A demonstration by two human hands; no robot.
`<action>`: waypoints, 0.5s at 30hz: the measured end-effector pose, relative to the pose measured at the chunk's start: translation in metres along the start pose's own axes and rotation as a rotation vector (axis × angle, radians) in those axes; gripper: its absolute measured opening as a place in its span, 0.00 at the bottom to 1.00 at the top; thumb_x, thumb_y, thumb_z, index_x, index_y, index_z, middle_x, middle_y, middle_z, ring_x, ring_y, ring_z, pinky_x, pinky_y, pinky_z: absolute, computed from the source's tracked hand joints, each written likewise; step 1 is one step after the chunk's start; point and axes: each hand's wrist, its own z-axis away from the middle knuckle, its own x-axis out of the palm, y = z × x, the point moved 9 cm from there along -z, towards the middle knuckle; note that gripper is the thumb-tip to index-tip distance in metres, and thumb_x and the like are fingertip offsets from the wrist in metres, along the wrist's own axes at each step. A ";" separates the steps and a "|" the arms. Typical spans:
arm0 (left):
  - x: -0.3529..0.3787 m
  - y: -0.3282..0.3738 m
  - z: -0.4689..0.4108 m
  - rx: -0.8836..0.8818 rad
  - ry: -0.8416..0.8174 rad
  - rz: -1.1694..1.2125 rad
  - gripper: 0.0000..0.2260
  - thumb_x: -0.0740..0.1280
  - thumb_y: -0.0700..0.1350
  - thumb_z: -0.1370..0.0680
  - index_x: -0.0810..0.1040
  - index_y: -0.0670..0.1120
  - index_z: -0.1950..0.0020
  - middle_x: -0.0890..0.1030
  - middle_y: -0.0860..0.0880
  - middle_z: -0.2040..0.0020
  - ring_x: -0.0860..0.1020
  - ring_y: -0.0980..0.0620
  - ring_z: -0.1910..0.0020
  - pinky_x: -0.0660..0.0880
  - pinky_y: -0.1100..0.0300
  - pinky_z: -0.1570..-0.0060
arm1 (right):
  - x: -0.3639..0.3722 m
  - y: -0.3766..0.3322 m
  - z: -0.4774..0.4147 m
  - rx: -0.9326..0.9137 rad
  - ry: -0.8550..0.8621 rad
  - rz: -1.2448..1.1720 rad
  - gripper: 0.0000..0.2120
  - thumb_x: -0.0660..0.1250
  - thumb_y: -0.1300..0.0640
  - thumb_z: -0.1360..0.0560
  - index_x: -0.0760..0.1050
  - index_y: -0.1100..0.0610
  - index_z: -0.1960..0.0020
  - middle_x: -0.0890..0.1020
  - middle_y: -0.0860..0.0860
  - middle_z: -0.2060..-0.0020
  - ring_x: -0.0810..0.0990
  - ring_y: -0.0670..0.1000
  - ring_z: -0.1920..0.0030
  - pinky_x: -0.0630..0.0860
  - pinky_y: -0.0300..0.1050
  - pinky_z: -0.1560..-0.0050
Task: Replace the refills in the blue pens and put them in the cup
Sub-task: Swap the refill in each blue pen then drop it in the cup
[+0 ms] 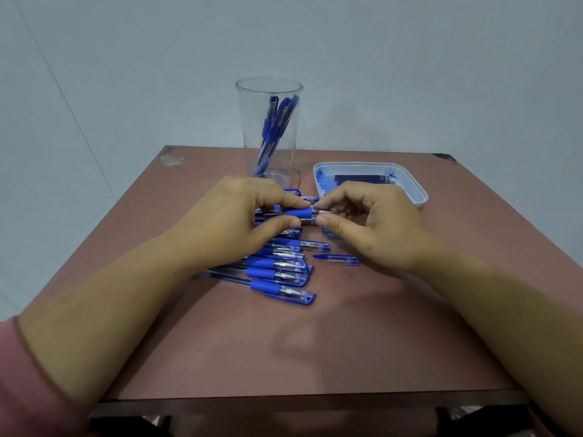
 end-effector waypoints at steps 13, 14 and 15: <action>0.002 -0.005 0.000 -0.060 -0.017 0.020 0.10 0.71 0.50 0.25 0.82 0.59 0.44 0.79 0.68 0.60 0.77 0.64 0.58 0.68 0.74 0.58 | -0.006 -0.001 -0.001 0.000 0.055 -0.074 0.09 0.74 0.56 0.29 0.80 0.43 0.55 0.85 0.46 0.60 0.83 0.46 0.58 0.80 0.45 0.52; 0.004 -0.006 0.000 -0.071 -0.024 0.043 0.10 0.71 0.50 0.25 0.82 0.60 0.45 0.79 0.70 0.60 0.77 0.63 0.59 0.68 0.74 0.60 | -0.007 -0.003 -0.001 -0.016 0.064 -0.078 0.10 0.75 0.57 0.29 0.80 0.43 0.55 0.85 0.45 0.60 0.83 0.46 0.57 0.80 0.46 0.51; 0.005 -0.006 0.000 -0.077 -0.030 0.065 0.09 0.71 0.50 0.24 0.82 0.61 0.46 0.78 0.71 0.59 0.77 0.62 0.59 0.68 0.74 0.60 | -0.008 -0.004 0.000 -0.036 0.074 -0.073 0.10 0.75 0.57 0.29 0.80 0.43 0.55 0.85 0.45 0.60 0.83 0.45 0.56 0.80 0.45 0.50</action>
